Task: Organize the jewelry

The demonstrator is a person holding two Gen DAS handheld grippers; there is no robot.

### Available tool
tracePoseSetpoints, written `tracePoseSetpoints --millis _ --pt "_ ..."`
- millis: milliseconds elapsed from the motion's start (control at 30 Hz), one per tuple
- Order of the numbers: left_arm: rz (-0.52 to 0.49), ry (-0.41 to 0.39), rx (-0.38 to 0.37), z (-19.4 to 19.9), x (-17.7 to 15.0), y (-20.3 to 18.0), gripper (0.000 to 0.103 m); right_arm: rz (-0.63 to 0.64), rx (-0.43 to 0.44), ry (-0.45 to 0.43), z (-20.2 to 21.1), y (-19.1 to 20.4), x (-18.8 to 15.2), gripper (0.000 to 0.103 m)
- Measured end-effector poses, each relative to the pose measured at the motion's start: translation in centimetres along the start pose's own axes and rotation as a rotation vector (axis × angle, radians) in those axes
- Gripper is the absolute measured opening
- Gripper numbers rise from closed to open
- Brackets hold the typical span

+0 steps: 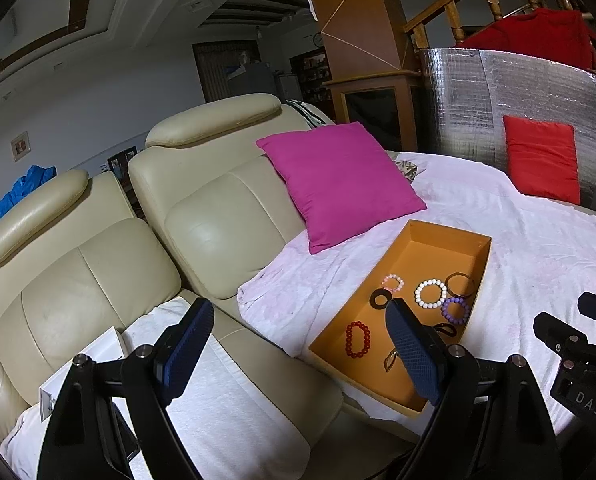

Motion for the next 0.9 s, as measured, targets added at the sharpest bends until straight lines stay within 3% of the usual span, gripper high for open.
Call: tracePoseSetpoints --millis 900 --pt "0.020 0.025 0.034 -2.9 0.1 0.8 0.088 -0.008 0.003 0.032 -3.5 0.6 1.1 0.066"
Point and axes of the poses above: each gripper's, at about its wrist camera, not at the fingertips, and z roughly against the way its jaws point, y to its left, x to its top, the point moved 8 cm from there along -z, roughly the way its jaws point, and after that the axes turned 13 degrees about x, right-handed, at the moved point
